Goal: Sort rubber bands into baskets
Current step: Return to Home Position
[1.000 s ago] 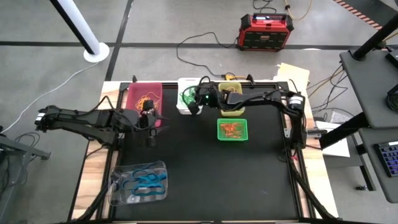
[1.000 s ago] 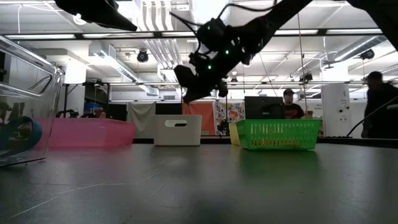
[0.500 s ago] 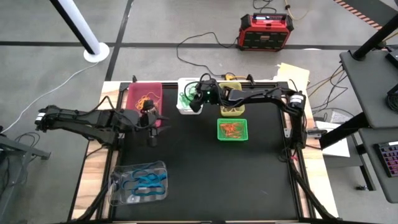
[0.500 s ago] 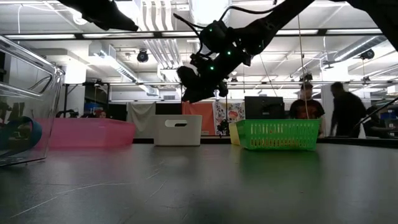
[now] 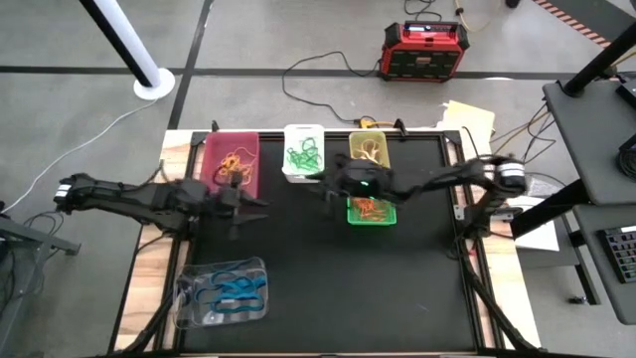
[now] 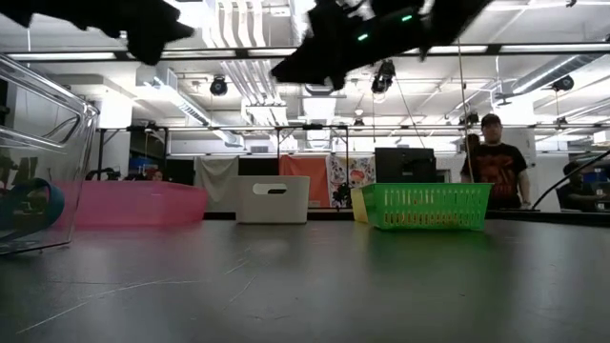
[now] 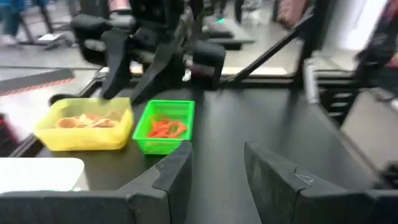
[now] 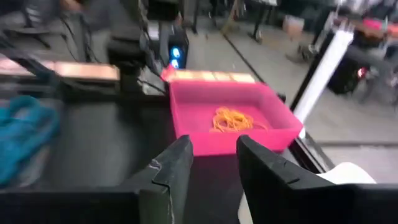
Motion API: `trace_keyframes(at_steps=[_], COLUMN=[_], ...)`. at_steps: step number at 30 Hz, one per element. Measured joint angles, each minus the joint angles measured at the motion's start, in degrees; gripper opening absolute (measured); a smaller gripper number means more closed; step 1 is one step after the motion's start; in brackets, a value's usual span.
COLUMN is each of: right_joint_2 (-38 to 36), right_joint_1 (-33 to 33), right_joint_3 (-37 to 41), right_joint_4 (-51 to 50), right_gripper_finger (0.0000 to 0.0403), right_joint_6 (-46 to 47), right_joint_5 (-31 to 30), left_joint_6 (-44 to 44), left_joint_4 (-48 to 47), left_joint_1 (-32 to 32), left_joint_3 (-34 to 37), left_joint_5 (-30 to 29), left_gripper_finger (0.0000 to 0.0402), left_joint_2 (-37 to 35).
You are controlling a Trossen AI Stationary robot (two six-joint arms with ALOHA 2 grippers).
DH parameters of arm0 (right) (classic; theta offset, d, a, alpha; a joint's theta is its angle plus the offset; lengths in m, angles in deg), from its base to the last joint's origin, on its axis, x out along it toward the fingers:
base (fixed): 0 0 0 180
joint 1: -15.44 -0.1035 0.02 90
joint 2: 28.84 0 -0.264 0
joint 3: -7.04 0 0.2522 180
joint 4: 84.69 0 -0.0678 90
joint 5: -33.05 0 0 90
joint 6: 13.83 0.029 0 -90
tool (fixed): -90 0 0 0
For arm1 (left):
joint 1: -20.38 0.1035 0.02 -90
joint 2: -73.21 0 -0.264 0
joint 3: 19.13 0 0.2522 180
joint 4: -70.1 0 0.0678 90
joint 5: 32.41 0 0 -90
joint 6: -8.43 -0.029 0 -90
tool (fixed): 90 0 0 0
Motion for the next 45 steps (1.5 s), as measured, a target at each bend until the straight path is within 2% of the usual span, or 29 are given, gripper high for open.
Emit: trace_keyframes(at_steps=[3, 9, 13, 17, 20, 24, 29, 32, 35, 40, 45], right_joint_2=[-6.94, -22.14, -31.87, -41.09, -47.24, -54.78, -60.96, -63.11, -63.39, -64.47, -68.74], right_joint_1=[-1.94, -2.83, -2.94, -2.98, -3.46, -3.72, -3.74, -3.93, -4.33, -4.34, -4.34], right_joint_3=[7.53, 20.81, 28.74, 35.22, 40.11, 48.41, 60.00, 60.52, 60.66, 60.79, 60.79], right_joint_4=[3.58, 9.91, 10.68, 11.04, 11.55, 19.23, 34.02, 31.96, 32.40, 33.78, 40.47], right_gripper_finger=[0.0111, 0.0090, 0.0076, 0.0064, 0.0058, 0.0052, 0.0052, 0.0052, 0.0052, 0.0052, 0.0048], right_joint_6=[-0.47, 0.35, 1.83, 2.64, 2.61, 2.79, 4.49, 5.61, 3.30, 1.12, -1.14], right_joint_5=[1.00, 1.81, 2.06, 1.85, 2.17, 4.76, 8.75, 11.16, 15.46, 15.73, 22.35], left_joint_6=[0.22, -4.75, -7.45, -8.03, -8.56, -8.88, -8.90, -8.98, -8.40, -7.81, -7.51], left_joint_4=[-0.97, -2.12, -1.64, -2.20, -3.52, -1.14, 13.18, 21.55, 18.76, 16.46, 12.49], left_joint_1=[-0.04, -0.04, -0.04, -0.04, -0.04, -0.04, -0.04, -0.02, 0.00, 0.00, 0.00], left_joint_3=[1.86, 5.18, 7.26, 9.71, 10.29, 13.62, 24.24, 29.81, 29.48, 29.81, 29.75], left_joint_5=[2.31, 2.63, 2.63, 2.64, 2.63, 2.90, 6.79, 6.99, 6.92, 6.99, 6.96], left_gripper_finger=[0.0130, 0.0130, 0.0130, 0.0130, 0.0130, 0.0130, 0.0130, 0.0130, 0.0130, 0.0130, 0.0129], left_joint_2=[-7.35, -22.61, -32.35, -38.64, -38.28, -38.04, -38.52, -38.62, -38.03, -37.49, -36.90])
